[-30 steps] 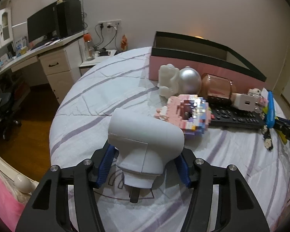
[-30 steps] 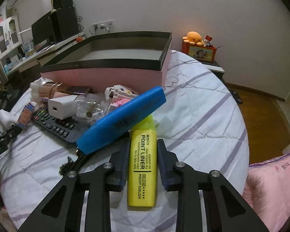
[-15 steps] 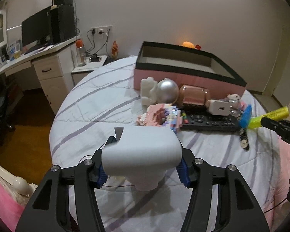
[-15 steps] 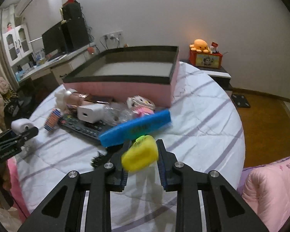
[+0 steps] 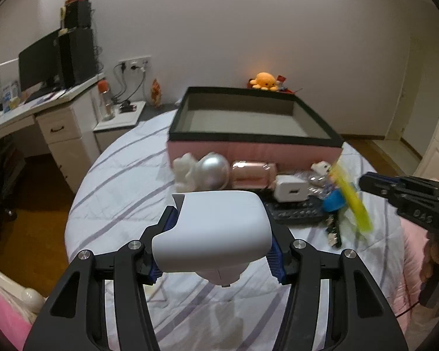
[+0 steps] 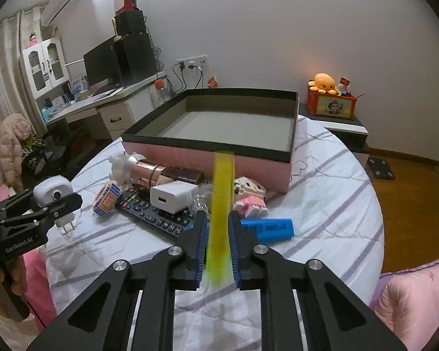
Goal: Organize rigid objects
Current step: 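Lift the hair dryer with the left tool while the right tool grasps the yellow highlighter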
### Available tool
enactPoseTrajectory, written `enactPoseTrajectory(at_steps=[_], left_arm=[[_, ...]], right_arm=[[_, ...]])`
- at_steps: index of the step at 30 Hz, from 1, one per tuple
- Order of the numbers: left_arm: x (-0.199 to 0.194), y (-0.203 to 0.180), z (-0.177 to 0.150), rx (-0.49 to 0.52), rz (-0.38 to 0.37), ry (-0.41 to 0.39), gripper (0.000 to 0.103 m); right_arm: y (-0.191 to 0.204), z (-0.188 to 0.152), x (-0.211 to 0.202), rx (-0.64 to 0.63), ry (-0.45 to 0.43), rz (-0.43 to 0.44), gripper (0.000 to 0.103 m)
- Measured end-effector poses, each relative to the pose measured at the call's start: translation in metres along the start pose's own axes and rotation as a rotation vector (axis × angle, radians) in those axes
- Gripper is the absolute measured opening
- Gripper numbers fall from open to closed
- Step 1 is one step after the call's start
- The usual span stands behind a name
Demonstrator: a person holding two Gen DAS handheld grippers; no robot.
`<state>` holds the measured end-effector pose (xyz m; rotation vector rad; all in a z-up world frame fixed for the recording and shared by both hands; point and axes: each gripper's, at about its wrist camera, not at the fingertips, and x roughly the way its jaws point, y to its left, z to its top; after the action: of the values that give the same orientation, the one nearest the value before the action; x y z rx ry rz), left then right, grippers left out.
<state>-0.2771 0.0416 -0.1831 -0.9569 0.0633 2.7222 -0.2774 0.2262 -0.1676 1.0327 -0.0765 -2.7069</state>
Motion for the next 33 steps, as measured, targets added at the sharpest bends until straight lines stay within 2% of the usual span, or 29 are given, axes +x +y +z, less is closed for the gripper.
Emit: enactPoseTrajectory(at_steps=[3,6,7,12,13,14,16,17,20,22,25,27,31,33], left_arm=[[0.005,-0.006,0.002,0.021,-0.009,0.012,0.056],[0.009,-0.007,-0.001,0.015,-0.016,0.026,0.056],[0.01,-0.006,-0.001,0.015,-0.017,0.034,0.056],[0.01,-0.005,-0.003,0.016,-0.005,0.035,0.056],[0.01,-0.005,-0.003,0.018,-0.004,0.033,0.056],[0.01,-0.005,-0.003,0.018,-0.006,0.034,0.056],[0.01,-0.007,-0.003,0.019,-0.004,0.035,0.056],[0.009,-0.008,-0.003,0.023,-0.007,0.035,0.056],[0.01,-0.012,-0.003,0.028,-0.013,0.037,0.056],[0.008,-0.015,-0.003,0.035,-0.019,0.037,0.056],[0.005,-0.018,-0.004,0.042,-0.025,0.035,0.056],[0.004,-0.018,-0.003,0.043,-0.023,0.034,0.056],[-0.001,-0.016,-0.002,0.034,-0.031,0.027,0.056],[-0.002,-0.017,-0.002,0.035,-0.037,0.023,0.056]], right_arm=[[-0.002,0.0,0.015,0.002,0.055,0.006,0.015],[-0.004,-0.008,0.026,-0.009,0.094,-0.031,0.015],[-0.004,-0.013,0.026,-0.015,0.092,-0.061,0.016],[-0.012,-0.03,0.005,0.008,0.075,-0.104,0.016],[-0.013,-0.034,-0.003,0.008,0.064,-0.122,0.02],[-0.016,-0.036,-0.007,0.019,0.067,-0.135,0.035],[-0.018,-0.041,-0.013,0.025,0.069,-0.188,0.056],[-0.018,-0.043,-0.013,0.022,0.07,-0.198,0.057],[-0.024,-0.049,-0.009,0.053,0.089,-0.196,0.057],[-0.028,-0.053,-0.001,0.049,0.116,-0.225,0.057],[-0.033,-0.058,0.01,0.087,0.122,-0.161,0.055],[-0.031,-0.058,0.012,0.064,0.109,-0.158,0.048],[-0.041,-0.057,0.011,0.091,0.091,-0.119,0.018],[-0.04,-0.057,0.007,0.101,0.084,-0.102,0.018]])
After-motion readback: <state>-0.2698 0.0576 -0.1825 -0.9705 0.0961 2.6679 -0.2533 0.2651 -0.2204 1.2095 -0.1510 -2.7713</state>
